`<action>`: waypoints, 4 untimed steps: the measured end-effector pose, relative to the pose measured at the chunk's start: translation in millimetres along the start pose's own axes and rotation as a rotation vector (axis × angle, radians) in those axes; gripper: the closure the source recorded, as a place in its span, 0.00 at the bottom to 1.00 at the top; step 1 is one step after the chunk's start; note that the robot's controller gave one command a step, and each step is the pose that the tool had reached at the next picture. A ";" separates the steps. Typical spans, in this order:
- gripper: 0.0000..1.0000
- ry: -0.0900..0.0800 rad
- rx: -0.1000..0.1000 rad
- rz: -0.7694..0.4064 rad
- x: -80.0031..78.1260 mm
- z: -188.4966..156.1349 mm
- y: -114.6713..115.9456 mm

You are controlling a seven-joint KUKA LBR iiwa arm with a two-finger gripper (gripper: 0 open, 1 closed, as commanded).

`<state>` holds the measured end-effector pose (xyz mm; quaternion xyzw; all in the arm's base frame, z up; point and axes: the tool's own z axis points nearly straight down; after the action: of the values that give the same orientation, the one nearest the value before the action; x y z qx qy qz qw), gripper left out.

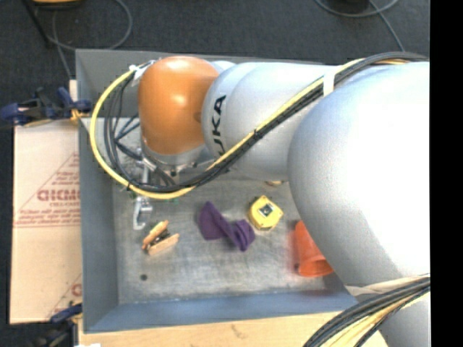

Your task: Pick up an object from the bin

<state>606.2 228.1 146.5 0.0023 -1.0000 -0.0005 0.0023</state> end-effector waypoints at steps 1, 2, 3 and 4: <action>0.00 -0.003 -0.001 0.001 -0.3 -2.8 -0.6; 0.00 -0.001 0.003 -0.121 11.4 -22.5 -5.0; 0.00 -0.008 0.002 -0.440 44.2 -41.9 -38.8; 0.00 -0.012 0.001 -0.395 45.0 -7.7 -38.9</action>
Offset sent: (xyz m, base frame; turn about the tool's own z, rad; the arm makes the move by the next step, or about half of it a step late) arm -0.0254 -0.0076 0.0482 -0.2628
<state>561.5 189.0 154.4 0.1984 -0.9801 -0.0007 -0.0039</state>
